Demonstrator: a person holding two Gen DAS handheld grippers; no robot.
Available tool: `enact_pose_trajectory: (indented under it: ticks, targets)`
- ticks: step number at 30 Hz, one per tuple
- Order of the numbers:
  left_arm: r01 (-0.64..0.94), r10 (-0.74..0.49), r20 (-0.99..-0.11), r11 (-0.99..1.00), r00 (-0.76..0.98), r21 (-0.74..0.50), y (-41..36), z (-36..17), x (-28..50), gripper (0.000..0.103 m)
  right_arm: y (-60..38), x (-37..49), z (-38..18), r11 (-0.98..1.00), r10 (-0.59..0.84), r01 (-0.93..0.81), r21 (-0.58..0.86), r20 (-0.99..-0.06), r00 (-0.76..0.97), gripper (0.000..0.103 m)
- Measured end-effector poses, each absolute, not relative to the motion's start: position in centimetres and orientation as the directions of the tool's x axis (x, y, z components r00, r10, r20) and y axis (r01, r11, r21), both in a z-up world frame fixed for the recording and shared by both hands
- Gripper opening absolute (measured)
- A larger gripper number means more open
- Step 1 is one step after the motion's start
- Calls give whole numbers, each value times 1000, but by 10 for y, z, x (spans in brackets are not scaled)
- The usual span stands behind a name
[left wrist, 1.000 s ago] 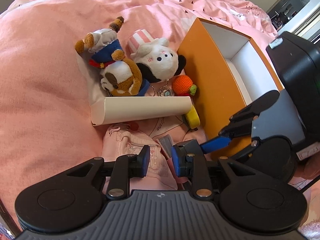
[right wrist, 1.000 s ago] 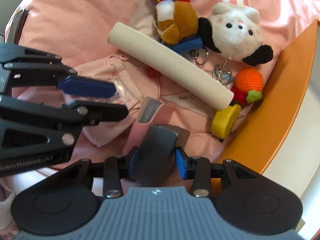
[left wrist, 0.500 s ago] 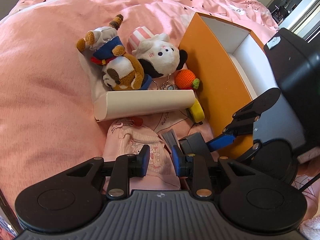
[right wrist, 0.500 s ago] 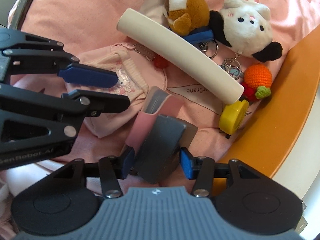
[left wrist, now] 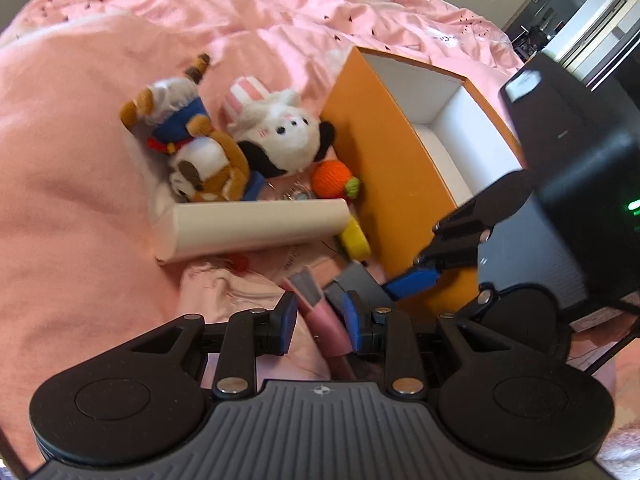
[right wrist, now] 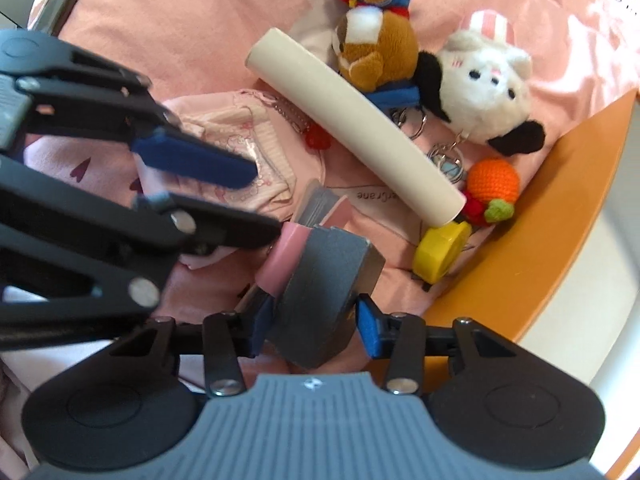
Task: Organize objects
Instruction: 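Grasp the grey block with the right tool while the left tool grasps the pink holder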
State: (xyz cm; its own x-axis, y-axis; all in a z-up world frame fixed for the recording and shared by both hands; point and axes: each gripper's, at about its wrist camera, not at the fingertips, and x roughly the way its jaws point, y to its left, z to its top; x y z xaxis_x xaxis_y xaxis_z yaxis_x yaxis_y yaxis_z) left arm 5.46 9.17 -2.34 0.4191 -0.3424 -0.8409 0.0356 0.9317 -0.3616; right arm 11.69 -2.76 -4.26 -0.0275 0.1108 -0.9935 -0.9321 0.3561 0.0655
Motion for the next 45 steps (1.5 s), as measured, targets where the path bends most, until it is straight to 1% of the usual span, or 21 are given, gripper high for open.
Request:
enact_pose_trajectory:
  ticks: [1,5,7,9,12,14,17,21,26,30,33,36,39,45]
  targets:
    - [29,-355,-842,926,407,-377,91,-26,56,32,-29,119,-39,356,114,-933,54,-993,-15,41]
    - [-21,-375,-844,910,384,-414,93,-33,62,33,-34,126,-26,351,133,-936,37,-991,11,39]
    - [-42,-390,-840,899,378,-437,93,-34,65,40,-35,129,-28,348,119,-937,9,-992,35,38]
    - [-70,-403,-842,888,360,-455,93,-36,70,43,-31,127,-29,333,119,-943,10,-992,32,38]
    - [-107,-392,-847,884,358,-455,90,-35,75,43,-23,113,-31,306,104,-952,-1,-994,34,36]
    - [-104,-403,-833,876,379,-471,87,-31,76,43,-23,124,-34,293,100,-956,-8,-994,39,36]
    - [-101,-392,-852,888,346,-449,82,-35,80,40,-27,126,-38,296,110,-955,-12,-993,46,35]
    - [-123,-358,-884,904,302,-408,82,-44,82,36,-33,128,-30,313,140,-949,34,-990,11,35]
    - [-144,-331,-908,916,257,-374,80,-58,80,35,-37,133,-26,345,176,-935,84,-984,-23,35]
    - [-146,-285,-920,932,268,-331,70,-65,83,35,-39,136,-24,364,192,-927,97,-981,-27,35]
    - [-138,-277,-923,937,267,-321,65,-74,84,33,-42,136,-21,374,204,-922,95,-979,-18,35]
    - [-145,-283,-923,934,261,-327,62,-81,84,34,-46,134,-21,379,219,-920,102,-976,-17,35]
    - [-133,-272,-922,939,276,-317,59,-79,81,28,-50,132,-23,392,235,-914,108,-972,-14,35]
    - [-121,-235,-907,949,349,-292,58,-58,67,27,-65,130,-20,449,314,-881,150,-949,-1,35]
